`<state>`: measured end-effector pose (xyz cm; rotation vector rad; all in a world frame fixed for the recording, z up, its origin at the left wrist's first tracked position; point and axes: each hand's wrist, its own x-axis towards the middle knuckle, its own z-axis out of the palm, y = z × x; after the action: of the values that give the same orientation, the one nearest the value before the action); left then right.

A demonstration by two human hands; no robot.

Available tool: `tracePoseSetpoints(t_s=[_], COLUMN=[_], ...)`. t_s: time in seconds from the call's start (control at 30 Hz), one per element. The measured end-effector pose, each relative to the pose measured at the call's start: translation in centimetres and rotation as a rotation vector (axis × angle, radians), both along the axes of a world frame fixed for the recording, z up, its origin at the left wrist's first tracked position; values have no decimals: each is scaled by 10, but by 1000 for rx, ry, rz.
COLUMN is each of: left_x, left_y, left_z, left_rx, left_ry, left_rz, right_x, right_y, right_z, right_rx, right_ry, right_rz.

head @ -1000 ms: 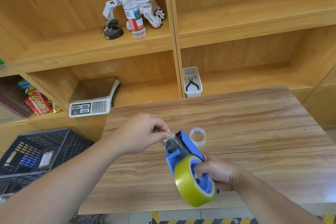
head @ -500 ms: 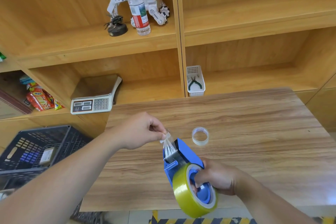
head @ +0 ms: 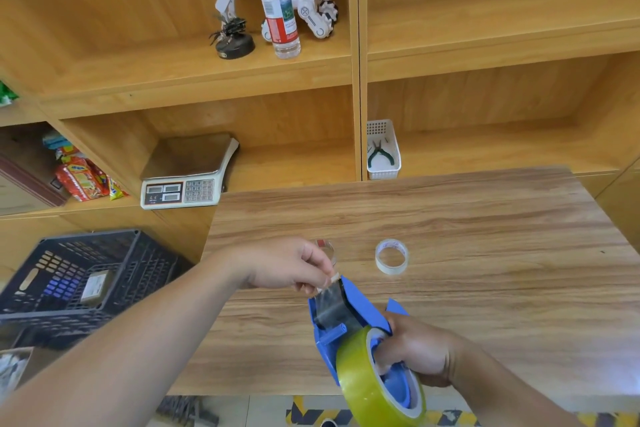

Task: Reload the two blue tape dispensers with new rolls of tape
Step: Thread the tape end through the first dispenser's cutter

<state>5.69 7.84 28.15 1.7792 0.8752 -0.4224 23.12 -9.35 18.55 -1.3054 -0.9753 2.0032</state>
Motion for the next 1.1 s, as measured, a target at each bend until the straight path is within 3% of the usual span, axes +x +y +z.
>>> tracePoseSetpoints(t_s=[0.17,0.33,0.43,0.6,0.73,0.87,1.1], left_x=[-12,-26,-29,-35,-55,-78,-101], left_y=[-1,0,-2,-6,-8,-20,-56], left_z=[-19,-42,-52,-82,-104,-134,-185], left_rx=[-317,-509,-504,-337,-331,-428,-570], left_ry=[-18,-33,-80,-190,-205,-194,-221], left_rz=[150,237,378,751,943,1042,987], right_x=[-12,-23,-31,-45,-54,-63,-85], right_y=[2,5,7,15,26,36,50], right_z=[3,2,-3,-17,-27,-55,-92], right_rx=[-12,-8,-29,-33,-49,-121,-263], right_ry=[79,82,91,122,42,-176,-466], right_rz=[-11,-11,-44,-174,-261,-363,-435])
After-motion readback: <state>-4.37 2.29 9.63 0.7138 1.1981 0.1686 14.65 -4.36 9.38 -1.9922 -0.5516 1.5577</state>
